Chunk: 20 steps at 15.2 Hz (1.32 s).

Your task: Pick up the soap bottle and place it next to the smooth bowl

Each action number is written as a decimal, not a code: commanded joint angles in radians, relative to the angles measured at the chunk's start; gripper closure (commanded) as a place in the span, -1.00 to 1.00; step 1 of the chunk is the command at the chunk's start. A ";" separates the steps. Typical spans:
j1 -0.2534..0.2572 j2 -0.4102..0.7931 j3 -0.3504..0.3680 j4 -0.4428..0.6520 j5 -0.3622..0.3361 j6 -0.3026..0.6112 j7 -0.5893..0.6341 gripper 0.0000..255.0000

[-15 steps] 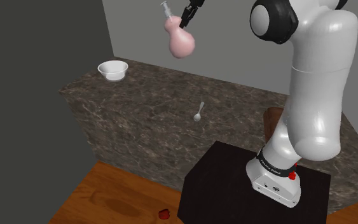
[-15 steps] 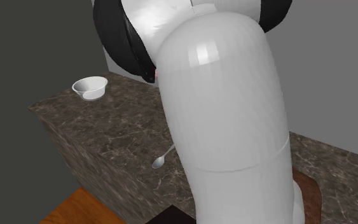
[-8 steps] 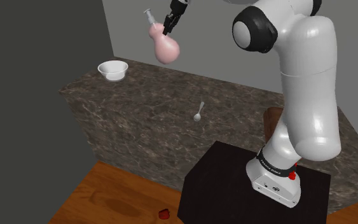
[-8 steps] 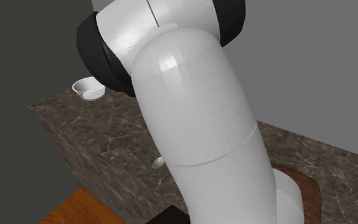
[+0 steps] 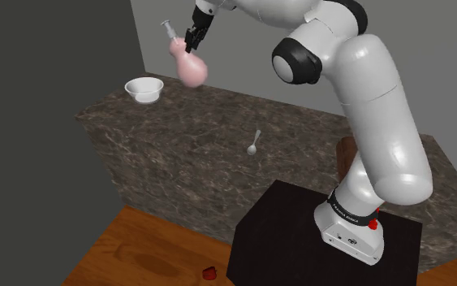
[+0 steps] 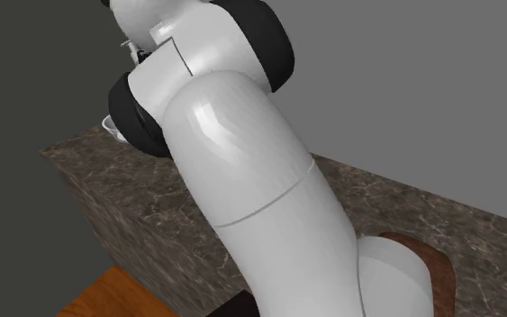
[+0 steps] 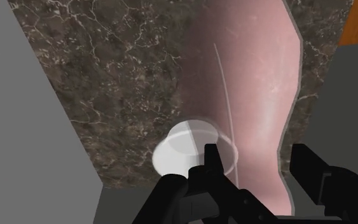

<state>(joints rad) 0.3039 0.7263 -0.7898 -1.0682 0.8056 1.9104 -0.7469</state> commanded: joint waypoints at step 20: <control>0.014 0.166 0.067 0.010 0.068 0.164 0.007 1.00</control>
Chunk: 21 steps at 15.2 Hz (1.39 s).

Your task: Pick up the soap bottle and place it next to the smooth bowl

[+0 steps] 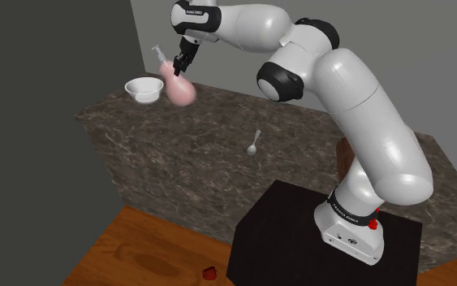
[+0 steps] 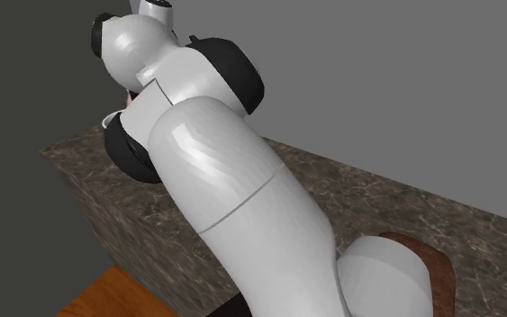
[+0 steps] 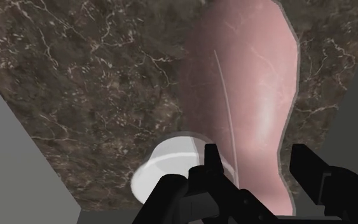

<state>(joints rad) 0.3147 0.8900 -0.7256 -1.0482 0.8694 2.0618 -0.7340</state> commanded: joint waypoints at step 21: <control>0.009 0.052 0.033 -0.069 0.047 0.109 -0.056 -1.00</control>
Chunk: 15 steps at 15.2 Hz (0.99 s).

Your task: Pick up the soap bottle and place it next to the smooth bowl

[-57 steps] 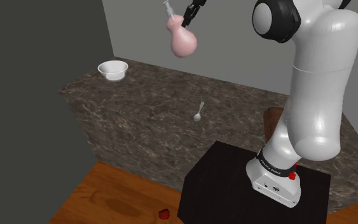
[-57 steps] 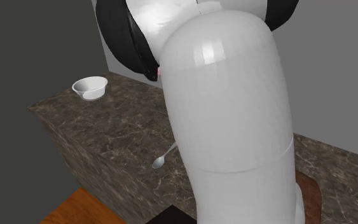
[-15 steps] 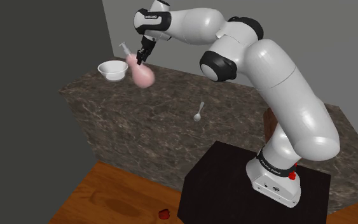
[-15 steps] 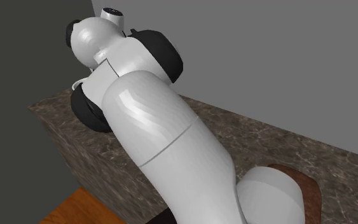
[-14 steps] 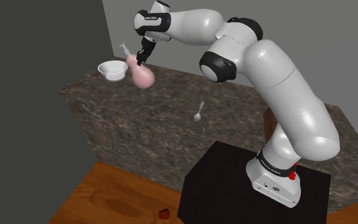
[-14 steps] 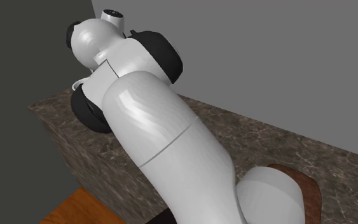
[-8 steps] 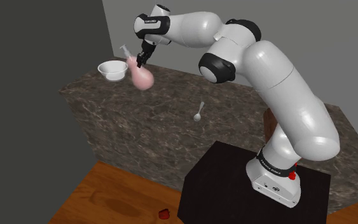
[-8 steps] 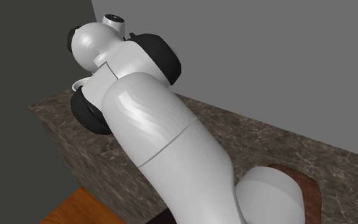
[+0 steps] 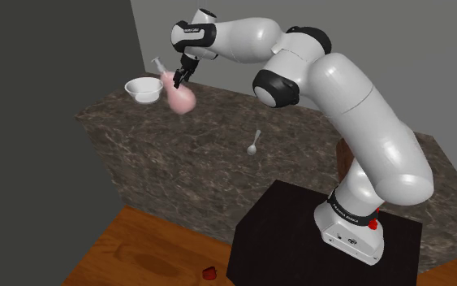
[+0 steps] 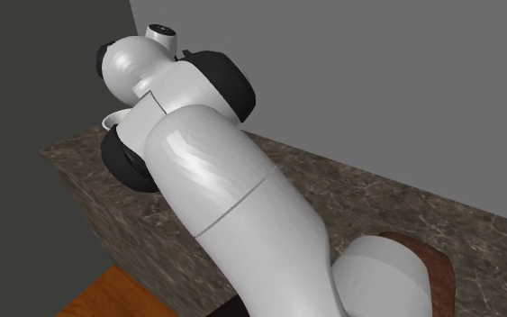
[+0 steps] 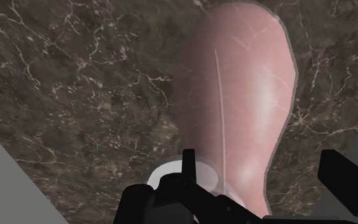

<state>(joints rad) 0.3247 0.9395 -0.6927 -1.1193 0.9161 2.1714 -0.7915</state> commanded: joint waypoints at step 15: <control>0.042 -0.113 -0.042 -0.092 -0.034 -0.037 -0.011 -1.00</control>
